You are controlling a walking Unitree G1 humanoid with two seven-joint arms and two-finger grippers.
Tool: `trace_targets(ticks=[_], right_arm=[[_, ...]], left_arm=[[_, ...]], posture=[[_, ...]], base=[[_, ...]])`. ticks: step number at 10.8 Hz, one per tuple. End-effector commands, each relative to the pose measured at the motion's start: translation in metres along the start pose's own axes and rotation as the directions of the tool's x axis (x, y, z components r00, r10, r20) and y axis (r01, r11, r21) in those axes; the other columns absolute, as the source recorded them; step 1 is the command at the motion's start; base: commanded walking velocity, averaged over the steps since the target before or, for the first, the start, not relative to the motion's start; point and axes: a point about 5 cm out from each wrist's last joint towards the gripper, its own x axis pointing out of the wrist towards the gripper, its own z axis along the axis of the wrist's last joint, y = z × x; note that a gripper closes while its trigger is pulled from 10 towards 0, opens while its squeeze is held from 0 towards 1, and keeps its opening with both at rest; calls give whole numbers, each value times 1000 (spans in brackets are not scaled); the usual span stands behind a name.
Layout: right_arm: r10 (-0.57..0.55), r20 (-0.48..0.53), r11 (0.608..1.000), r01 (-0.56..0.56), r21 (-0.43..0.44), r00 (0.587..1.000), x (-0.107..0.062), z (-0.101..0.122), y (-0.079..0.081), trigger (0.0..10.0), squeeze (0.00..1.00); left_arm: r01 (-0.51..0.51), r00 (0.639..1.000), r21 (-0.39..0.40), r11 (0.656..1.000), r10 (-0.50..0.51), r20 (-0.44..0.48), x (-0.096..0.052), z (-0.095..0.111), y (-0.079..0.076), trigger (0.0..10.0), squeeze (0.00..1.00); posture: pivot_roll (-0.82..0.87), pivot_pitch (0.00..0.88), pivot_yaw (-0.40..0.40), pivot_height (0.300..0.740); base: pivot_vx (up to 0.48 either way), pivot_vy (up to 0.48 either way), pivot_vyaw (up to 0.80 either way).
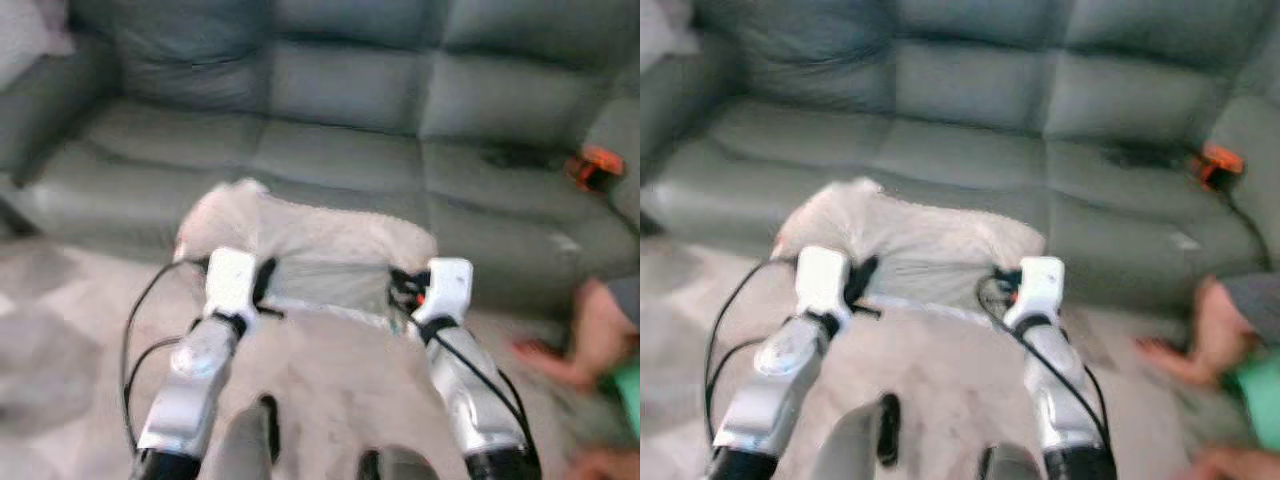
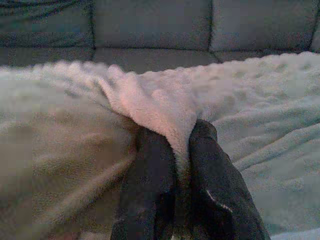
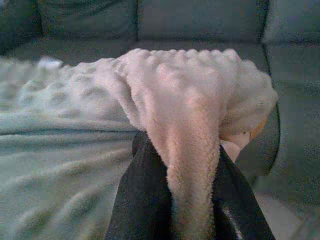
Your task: Move the pillow to the sofa
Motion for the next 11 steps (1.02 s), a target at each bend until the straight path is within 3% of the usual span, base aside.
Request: trace_targets(ticks=[1, 11], right_arm=[[-68, 11, 998, 68, -1, 998, -5, 2, -17, 10000, 0], [-66, -1, 998, 66, -9, 998, -4, 1, -18, 10000, 0]], left_arm=[[-11, 1000, 4, 1000, 11, 30, 2, 7, 2, 10000, 0], [58, 998, -26, 998, -57, 21, 4, 5, -12, 10000, 0]], posture=[[-23, 151, -26, 740], [-31, 158, -29, 740]], base=[[420, 0, 0], [432, 0, 0]])
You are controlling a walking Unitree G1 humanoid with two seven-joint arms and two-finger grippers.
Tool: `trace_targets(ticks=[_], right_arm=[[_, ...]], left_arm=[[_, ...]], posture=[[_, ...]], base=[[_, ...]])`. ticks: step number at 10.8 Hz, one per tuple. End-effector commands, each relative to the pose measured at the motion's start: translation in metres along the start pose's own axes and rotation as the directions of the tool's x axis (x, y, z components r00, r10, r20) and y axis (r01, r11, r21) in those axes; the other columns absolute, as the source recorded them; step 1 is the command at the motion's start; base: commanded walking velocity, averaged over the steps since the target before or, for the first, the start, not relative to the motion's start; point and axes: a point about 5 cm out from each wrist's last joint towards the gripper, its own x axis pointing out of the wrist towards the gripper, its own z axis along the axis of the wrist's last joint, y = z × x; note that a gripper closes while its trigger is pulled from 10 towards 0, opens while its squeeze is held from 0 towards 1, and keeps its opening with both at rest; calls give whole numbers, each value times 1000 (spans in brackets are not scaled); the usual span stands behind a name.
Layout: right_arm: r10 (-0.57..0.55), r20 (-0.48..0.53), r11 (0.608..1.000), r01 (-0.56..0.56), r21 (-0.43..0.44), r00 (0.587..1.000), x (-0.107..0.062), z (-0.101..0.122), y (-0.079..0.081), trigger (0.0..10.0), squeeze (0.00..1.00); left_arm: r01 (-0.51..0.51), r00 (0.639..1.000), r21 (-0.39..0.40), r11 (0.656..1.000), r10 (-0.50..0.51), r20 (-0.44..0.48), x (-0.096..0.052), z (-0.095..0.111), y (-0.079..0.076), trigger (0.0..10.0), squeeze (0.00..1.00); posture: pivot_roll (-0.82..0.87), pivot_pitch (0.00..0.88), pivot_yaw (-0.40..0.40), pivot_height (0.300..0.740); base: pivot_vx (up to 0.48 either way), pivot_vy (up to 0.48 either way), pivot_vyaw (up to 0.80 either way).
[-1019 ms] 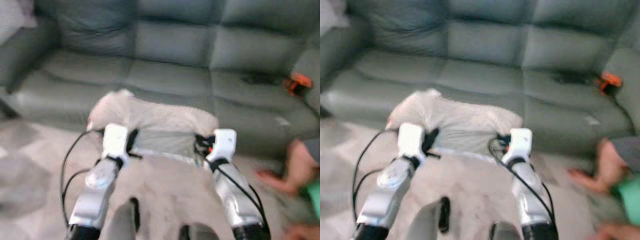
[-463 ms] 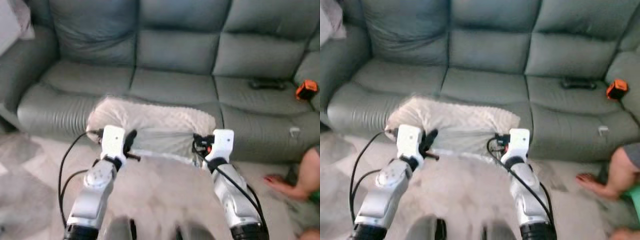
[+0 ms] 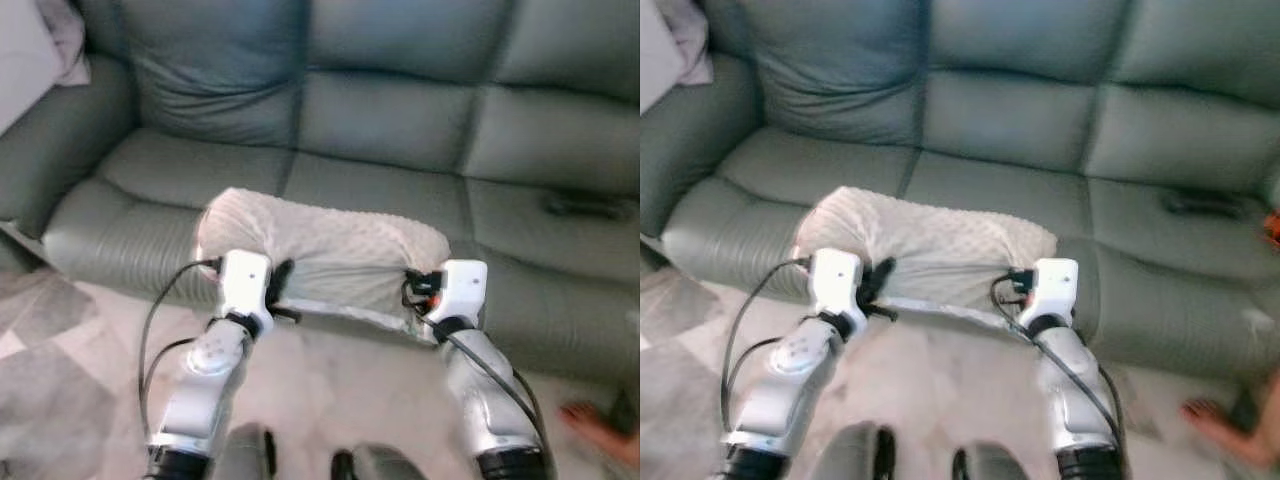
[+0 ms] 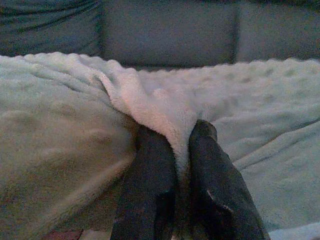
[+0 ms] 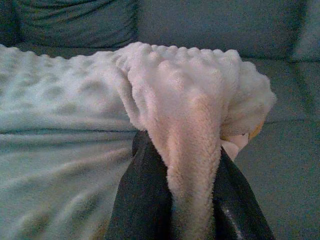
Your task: Move the pillow to the sofa
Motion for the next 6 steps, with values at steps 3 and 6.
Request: trace_targets(ticks=[3, 6], right_arm=[[-38, 0, 999, 38, -3, 999, -2, 2, -12, 10000, 0], [-46, -12, 999, 46, 1, 999, -1, 0, -13, 10000, 0]], left_arm=[[28, 1000, -20, 999, -28, 15, 1, 3, -6, 10000, 0], [64, 998, -47, 997, -64, -1, 0, 0, -12, 10000, 0]], posture=[[-33, 156, -30, 740], [-34, 156, -33, 740]], base=[[398, 0, 0], [80, 160, -488]])
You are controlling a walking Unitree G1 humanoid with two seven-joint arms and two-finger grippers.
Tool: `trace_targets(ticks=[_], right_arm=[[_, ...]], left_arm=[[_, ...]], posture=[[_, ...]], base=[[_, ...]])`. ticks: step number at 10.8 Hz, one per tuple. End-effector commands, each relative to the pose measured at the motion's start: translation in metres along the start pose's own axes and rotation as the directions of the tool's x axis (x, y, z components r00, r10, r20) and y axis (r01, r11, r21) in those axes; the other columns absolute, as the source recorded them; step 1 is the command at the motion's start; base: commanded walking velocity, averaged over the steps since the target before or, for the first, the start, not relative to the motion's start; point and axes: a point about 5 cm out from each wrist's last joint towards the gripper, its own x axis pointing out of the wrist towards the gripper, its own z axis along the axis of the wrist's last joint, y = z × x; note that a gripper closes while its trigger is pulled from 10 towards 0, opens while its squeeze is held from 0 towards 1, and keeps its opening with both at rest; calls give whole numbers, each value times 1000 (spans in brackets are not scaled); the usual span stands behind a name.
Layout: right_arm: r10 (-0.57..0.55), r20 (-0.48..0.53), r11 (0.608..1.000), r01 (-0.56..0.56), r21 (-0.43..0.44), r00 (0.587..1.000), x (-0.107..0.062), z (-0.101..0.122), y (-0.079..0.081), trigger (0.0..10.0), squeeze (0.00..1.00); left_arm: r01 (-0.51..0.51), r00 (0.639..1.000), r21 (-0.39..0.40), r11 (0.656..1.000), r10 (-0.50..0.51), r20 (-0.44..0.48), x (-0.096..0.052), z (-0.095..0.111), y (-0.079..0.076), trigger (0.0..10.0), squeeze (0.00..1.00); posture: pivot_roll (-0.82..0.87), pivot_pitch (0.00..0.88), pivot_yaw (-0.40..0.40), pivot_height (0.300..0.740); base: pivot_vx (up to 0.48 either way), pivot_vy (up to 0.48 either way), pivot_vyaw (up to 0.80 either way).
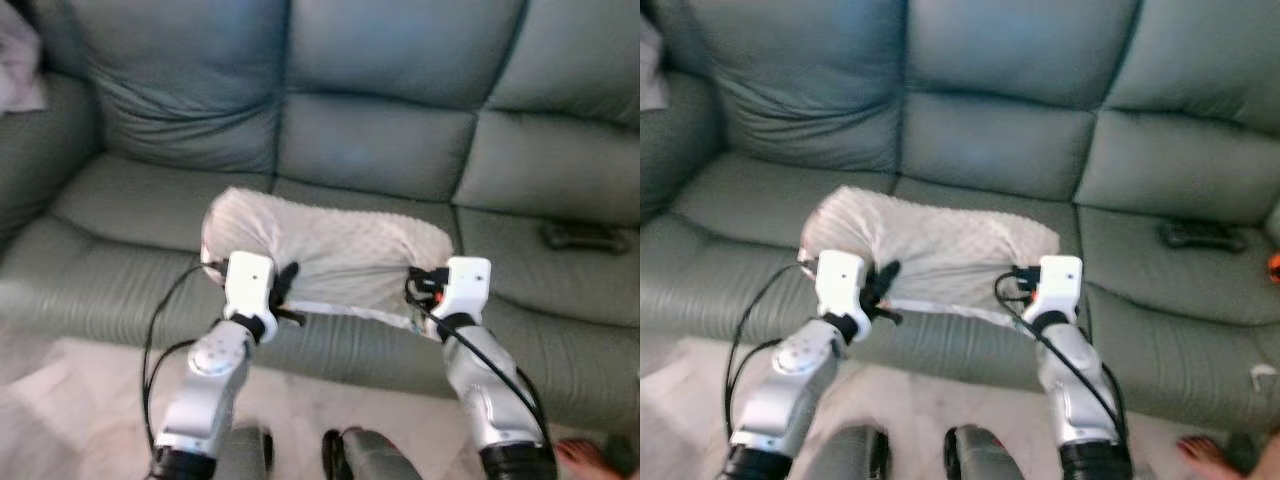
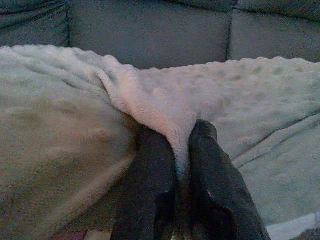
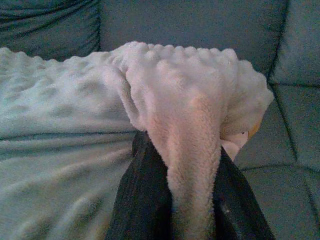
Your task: Move the pillow to the sofa
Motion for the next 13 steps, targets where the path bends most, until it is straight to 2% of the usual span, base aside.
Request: trace_targets(ticks=[1, 6, 10, 13], right_arm=[[-6, 4, 1000, 6, 5, 1000, -1, 0, 0, 10000, 0], [-6, -2, 1000, 6, 1, 1000, 1, 0, 1, 10000, 0], [-10, -3, 1000, 10, 1, 1000, 3, -1, 2, 10000, 0], [-8, -6, 1000, 8, 0, 1000, 3, -1, 2, 10000, 0]], left_arm=[[7, 1000, -1, 1000, -7, 5, -2, 0, 0, 10000, 0], [6, 1000, 12, 1000, -7, 3, -1, 1, 0, 10000, 0], [-7, 1000, 50, 999, 6, 28, -1, 6, 2, 10000, 0], [21, 999, 43, 999, -23, 45, -1, 8, -2, 10000, 0]], posture=[[-34, 156, -34, 740], [-30, 156, -33, 740], [-25, 155, -29, 740], [-23, 154, -29, 740]], base=[[0, 480, 0], [0, 464, 0], [0, 0, 0], [0, 0, 0]])
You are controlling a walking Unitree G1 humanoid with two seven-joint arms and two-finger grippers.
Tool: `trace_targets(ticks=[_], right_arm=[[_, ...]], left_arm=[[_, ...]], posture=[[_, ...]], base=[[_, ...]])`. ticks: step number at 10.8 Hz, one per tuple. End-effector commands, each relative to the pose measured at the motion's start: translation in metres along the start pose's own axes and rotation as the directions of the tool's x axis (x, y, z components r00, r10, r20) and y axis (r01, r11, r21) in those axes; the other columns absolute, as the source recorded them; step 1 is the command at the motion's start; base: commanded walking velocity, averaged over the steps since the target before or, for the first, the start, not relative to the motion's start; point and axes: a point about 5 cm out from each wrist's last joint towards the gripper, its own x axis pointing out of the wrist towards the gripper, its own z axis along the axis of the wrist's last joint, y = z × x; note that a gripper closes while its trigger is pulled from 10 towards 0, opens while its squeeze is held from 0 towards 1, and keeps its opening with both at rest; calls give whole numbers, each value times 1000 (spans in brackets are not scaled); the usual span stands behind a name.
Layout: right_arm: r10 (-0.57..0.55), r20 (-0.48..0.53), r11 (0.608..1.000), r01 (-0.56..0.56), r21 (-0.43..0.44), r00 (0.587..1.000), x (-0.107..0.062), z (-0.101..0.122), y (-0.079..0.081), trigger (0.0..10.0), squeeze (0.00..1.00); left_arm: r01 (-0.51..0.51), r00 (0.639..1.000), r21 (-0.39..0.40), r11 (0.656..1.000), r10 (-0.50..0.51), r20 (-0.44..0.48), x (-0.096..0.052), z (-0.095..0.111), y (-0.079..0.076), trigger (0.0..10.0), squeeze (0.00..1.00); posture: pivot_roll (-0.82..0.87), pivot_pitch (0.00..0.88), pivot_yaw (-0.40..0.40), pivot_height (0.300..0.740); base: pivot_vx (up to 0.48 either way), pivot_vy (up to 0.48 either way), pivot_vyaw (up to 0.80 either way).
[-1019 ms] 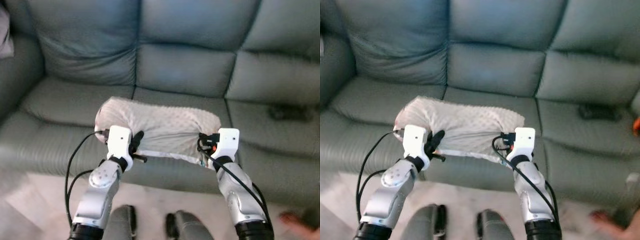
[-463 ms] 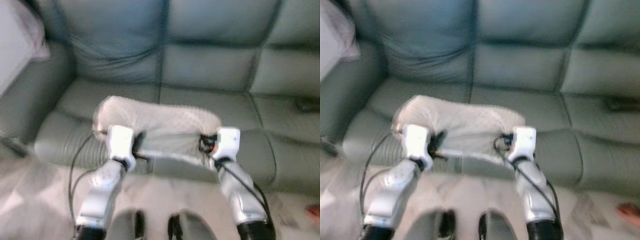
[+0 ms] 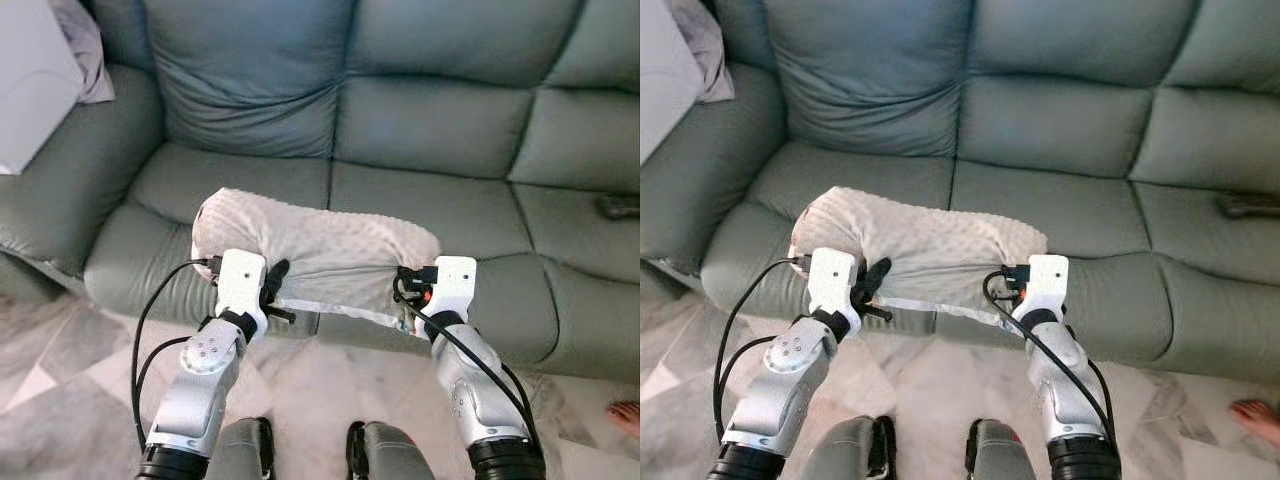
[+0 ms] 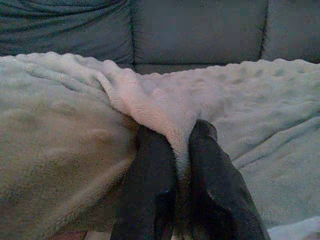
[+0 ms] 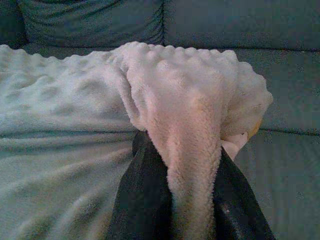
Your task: Move the pillow to the sofa
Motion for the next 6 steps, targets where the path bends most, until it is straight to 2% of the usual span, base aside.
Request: trace_targets(ticks=[1, 6], right_arm=[[-17, 6, 1000, 17, -3, 1000, 0, 1, -4, 10000, 0], [-17, 6, 1000, 17, -6, 1000, 0, 1, -4, 10000, 0]], left_arm=[[34, 999, 8, 999, -34, 42, 0, 7, -4, 10000, 0], [39, 998, 7, 999, -39, 42, -1, 7, -5, 10000, 0]], posture=[[-24, 155, -29, 740], [-23, 156, -29, 740]], base=[[0, -330, 0], [0, -456, 0]])
